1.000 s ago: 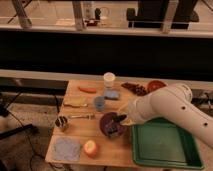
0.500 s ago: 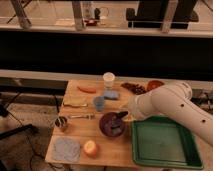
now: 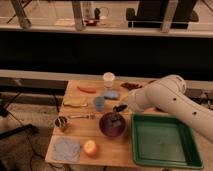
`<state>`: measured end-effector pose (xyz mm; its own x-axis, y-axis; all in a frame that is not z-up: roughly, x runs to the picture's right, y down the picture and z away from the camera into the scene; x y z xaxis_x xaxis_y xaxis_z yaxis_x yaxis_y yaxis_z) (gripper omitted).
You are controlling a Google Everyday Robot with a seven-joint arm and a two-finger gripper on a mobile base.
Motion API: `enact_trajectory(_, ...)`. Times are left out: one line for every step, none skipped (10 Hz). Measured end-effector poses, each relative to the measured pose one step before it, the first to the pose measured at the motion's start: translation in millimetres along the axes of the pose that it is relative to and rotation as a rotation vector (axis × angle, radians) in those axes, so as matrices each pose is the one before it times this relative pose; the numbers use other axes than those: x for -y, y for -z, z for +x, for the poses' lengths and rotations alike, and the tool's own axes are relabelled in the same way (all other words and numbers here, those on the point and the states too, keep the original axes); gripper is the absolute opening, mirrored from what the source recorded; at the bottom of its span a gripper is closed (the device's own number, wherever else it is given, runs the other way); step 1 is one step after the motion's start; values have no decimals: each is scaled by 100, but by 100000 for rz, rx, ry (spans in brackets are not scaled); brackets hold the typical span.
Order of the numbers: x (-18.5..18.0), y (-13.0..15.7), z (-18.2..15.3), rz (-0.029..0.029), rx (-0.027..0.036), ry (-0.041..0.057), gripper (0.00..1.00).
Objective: Wipe purple bowl with brush
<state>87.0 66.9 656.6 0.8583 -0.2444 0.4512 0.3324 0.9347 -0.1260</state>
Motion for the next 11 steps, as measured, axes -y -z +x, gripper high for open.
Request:
enact_trajectory(345, -257, -154, 37, 196, 633, 0)
enact_trajectory(188, -208, -364, -114, 554, 596, 0)
enact_trajectory(96, -181, -564, -145, 998, 509, 0)
enact_trajectory(-47, -136, -502, -248, 1110, 502, 0)
enact_trajectory(-30, -156, -716, -427, 1416, 1024, 0)
enact_trajectory(-143, -23, -385, -368, 933, 478, 0)
enact_trajectory(-240, 77, -561, -490, 1452, 763, 0)
enact_trajectory(-284, 139, -476, -611, 1355, 387, 0)
enact_trajectory(-253, 99, -280, -544, 914, 96, 0)
enact_trajectory(-600, 400, -393, -965, 1342, -183, 0)
enact_trajectory(-370, 262, -154, -632, 467, -170, 0)
